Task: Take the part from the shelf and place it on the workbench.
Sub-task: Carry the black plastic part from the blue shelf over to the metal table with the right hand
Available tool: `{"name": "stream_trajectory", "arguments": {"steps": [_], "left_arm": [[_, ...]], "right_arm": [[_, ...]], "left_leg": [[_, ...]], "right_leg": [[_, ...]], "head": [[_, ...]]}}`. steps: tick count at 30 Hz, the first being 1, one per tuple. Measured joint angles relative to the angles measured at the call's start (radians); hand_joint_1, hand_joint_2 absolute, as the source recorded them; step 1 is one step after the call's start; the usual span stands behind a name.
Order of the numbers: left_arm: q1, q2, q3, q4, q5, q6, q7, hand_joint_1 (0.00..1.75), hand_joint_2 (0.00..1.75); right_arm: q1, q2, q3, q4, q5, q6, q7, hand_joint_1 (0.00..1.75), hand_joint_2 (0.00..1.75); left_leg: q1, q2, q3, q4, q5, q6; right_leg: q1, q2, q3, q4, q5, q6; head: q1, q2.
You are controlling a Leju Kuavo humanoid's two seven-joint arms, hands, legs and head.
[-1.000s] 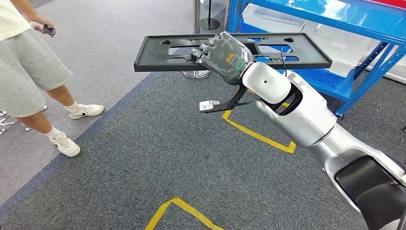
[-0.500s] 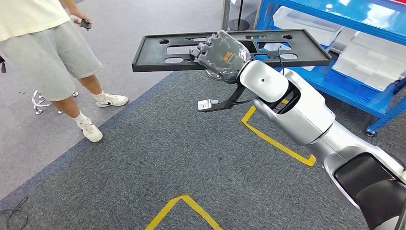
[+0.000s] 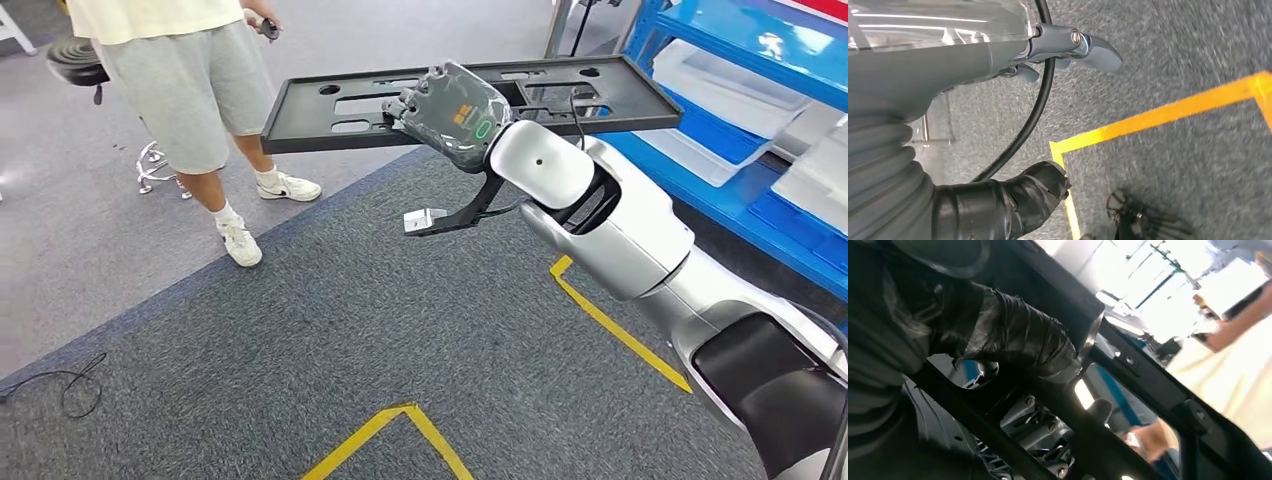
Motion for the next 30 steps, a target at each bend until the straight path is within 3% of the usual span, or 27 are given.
{"name": "stream_trajectory", "arguments": {"steps": [1, 2, 4, 6, 8, 9, 11, 12, 14, 15, 16, 17, 18, 20, 21, 23, 24, 26, 28, 29, 30], "left_arm": [[0.0, 0.0, 0.001, 0.0, 0.0, 0.0, 0.0, 0.0, 1.75], [0.0, 0.0, 0.003, 0.0, 0.0, 0.0, 0.001, 0.0, 1.75], [0.001, -0.001, 0.007, 0.0, 0.0, 0.0, 0.003, 0.0, 1.75], [0.001, -0.002, 0.012, 0.0, 0.0, 0.0, 0.005, 0.0, 1.75], [0.004, -0.002, 0.015, 0.0, -0.001, 0.001, 0.006, 0.0, 1.75], [0.006, -0.003, 0.016, 0.0, -0.001, 0.001, 0.006, 0.0, 1.75], [0.008, -0.003, 0.016, 0.0, -0.001, 0.001, 0.006, 0.0, 1.75], [0.007, -0.004, 0.016, 0.0, -0.001, 0.001, 0.006, 0.0, 1.75], [0.005, -0.003, 0.016, 0.0, -0.001, 0.001, 0.006, 0.0, 1.75], [0.005, -0.003, 0.017, 0.0, -0.001, 0.001, 0.006, 0.0, 1.75], [0.005, -0.003, 0.017, 0.0, -0.001, 0.001, 0.006, 0.0, 1.75], [0.005, -0.003, 0.017, 0.0, -0.001, 0.001, 0.006, 0.0, 1.75], [0.005, -0.003, 0.017, 0.0, -0.001, 0.001, 0.006, 0.0, 1.75], [0.004, -0.002, 0.017, 0.0, -0.001, 0.001, 0.006, 0.0, 1.75], [0.003, -0.002, 0.017, 0.0, -0.001, 0.001, 0.006, 0.0, 1.75], [0.003, -0.002, 0.017, 0.0, -0.001, 0.001, 0.006, 0.0, 1.75], [0.004, -0.002, 0.017, 0.0, -0.001, 0.001, 0.007, 0.0, 1.75], [0.005, -0.002, 0.018, 0.0, -0.001, 0.001, 0.009, 0.0, 1.75], [0.003, -0.001, 0.018, 0.0, -0.002, -0.005, 0.01, 0.0, 1.75], [0.002, 0.001, 0.018, 0.0, -0.002, -0.011, 0.01, 0.0, 1.75], [0.001, 0.003, 0.019, 0.0, -0.003, -0.018, 0.01, 0.0, 1.75]], "right_arm": [[-0.001, 0.0, 0.005, 0.0, -0.001, 0.001, 0.0, 1.75, 1.75], [-0.002, 0.0, 0.008, 0.001, -0.002, 0.0, 0.0, 1.75, 1.75], [-0.008, -0.001, 0.016, 0.0, -0.004, 0.0, 0.001, 1.75, 1.75], [-0.014, -0.001, 0.024, 0.0, -0.005, 0.0, 0.001, 1.75, 1.75], [-0.019, 0.0, 0.03, 0.0, -0.005, 0.0, 0.001, 1.75, 1.75], [-0.021, 0.002, 0.031, -0.001, -0.005, 0.0, 0.001, 1.75, 1.75], [-0.027, 0.004, 0.032, -0.002, -0.005, 0.0, 0.001, 1.75, 1.75], [-0.03, 0.004, 0.033, -0.002, -0.005, 0.0, 0.002, 1.75, 1.75], [-0.034, 0.004, 0.038, -0.002, -0.006, 0.0, 0.002, 1.75, 1.75], [-0.034, 0.004, 0.042, -0.002, -0.006, 0.001, 0.002, 1.75, 1.75], [-0.034, 0.004, 0.046, -0.002, -0.006, 0.001, 0.002, 1.75, 1.75], [-0.034, 0.004, 0.049, -0.003, -0.007, 0.001, 0.002, 1.75, 1.75], [-0.034, 0.004, 0.05, -0.003, -0.007, 0.001, 0.002, 1.75, 1.75], [-0.037, 0.004, 0.051, -0.003, -0.007, 0.0, 0.003, 1.75, 1.75], [-0.038, 0.005, 0.053, -0.003, -0.007, 0.0, 0.004, 1.75, 1.75], [-0.039, 0.009, 0.058, -0.005, -0.007, 0.001, 0.006, 1.75, 1.75], [-0.038, 0.011, 0.06, -0.005, -0.007, 0.001, 0.01, 1.75, 1.75], [-0.037, 0.015, 0.063, -0.006, -0.004, 0.001, 0.017, 1.75, 1.75], [-0.034, 0.017, 0.069, -0.005, -0.001, 0.001, 0.023, 1.75, 1.75], [-0.031, 0.018, 0.073, -0.005, 0.001, 0.002, 0.025, 1.75, 1.75], [-0.027, 0.02, 0.078, -0.005, 0.002, 0.003, 0.026, 1.75, 1.75]], "left_leg": [[0.0, -0.015, 0.0, 0.004, -0.001, -0.001], [0.0, -0.029, 0.0, 0.009, -0.003, -0.002], [0.0, -0.053, -0.005, 0.022, -0.01, -0.008], [0.003, -0.074, -0.015, 0.03, -0.011, -0.018], [0.005, -0.091, -0.022, 0.029, -0.008, -0.03], [0.004, -0.083, -0.025, 0.033, -0.011, -0.035], [0.001, -0.033, -0.05, 0.086, -0.044, -0.046], [0.003, -0.001, -0.077, 0.142, -0.074, -0.052], [0.01, 0.025, -0.141, 0.271, -0.127, -0.061], [0.014, 0.028, -0.159, 0.304, -0.133, -0.064], [0.016, 0.03, -0.158, 0.299, -0.119, -0.067], [0.018, 0.035, -0.134, 0.253, -0.089, -0.068], [0.019, 0.052, -0.095, 0.18, -0.054, -0.068], [0.011, 0.088, -0.031, 0.059, -0.013, -0.059], [0.007, 0.097, -0.019, 0.032, -0.009, -0.053], [0.002, 0.079, -0.02, 0.025, -0.009, -0.038], [0.003, 0.069, -0.018, 0.02, -0.007, -0.032], [0.006, 0.05, -0.012, 0.011, -0.002, -0.017], [0.007, 0.03, -0.01, 0.008, 0.0, -0.008], [0.005, 0.017, -0.01, 0.008, 0.0, -0.005], [0.004, 0.003, -0.01, 0.01, -0.001, -0.004]], "right_leg": [[-0.001, 0.001, 0.003, -0.016, 0.024, -0.001], [-0.002, 0.005, 0.025, -0.07, 0.062, -0.002], [-0.005, 0.038, 0.082, -0.199, 0.121, -0.007], [-0.003, 0.059, 0.106, -0.254, 0.134, -0.011], [-0.002, 0.043, 0.108, -0.259, 0.136, -0.018], [-0.003, 0.033, 0.111, -0.264, 0.138, -0.024], [-0.007, 0.011, 0.119, -0.275, 0.143, -0.036], [-0.005, 0.0, 0.121, -0.277, 0.144, -0.041], [-0.003, -0.022, 0.122, -0.277, 0.142, -0.044], [-0.002, -0.033, 0.123, -0.277, 0.14, -0.044], [-0.002, -0.044, 0.124, -0.277, 0.138, -0.043], [-0.002, -0.055, 0.127, -0.277, 0.135, -0.04], [-0.002, -0.066, 0.132, -0.277, 0.131, -0.037], [0.004, -0.084, 0.139, -0.276, 0.125, -0.028], [0.007, -0.092, 0.141, -0.277, 0.122, -0.023], [0.009, -0.109, 0.144, -0.28, 0.12, -0.014], [0.007, -0.104, 0.145, -0.277, 0.115, -0.008], [0.0, -0.061, 0.127, -0.233, 0.083, -0.001], [-0.002, -0.013, 0.068, -0.113, 0.022, -0.001], [-0.001, -0.004, 0.032, -0.046, -0.002, -0.002], [0.0, -0.002, 0.006, -0.003, -0.009, -0.003]], "head": [[0.0, 0.0], [0.0, 0.0], [0.0, 0.0], [0.0, 0.0], [0.0, 0.0], [0.0, 0.0], [-0.002, 0.0], [-0.003, 0.0], [-0.004, 0.0], [-0.004, 0.0], [-0.004, 0.0], [-0.004, 0.0], [-0.004, 0.0], [-0.004, 0.0], [-0.004, 0.0], [-0.003, 0.0], [-0.003, 0.0], [-0.003, 0.0], [-0.003, 0.0], [-0.003, 0.0], [-0.003, 0.0]]}}
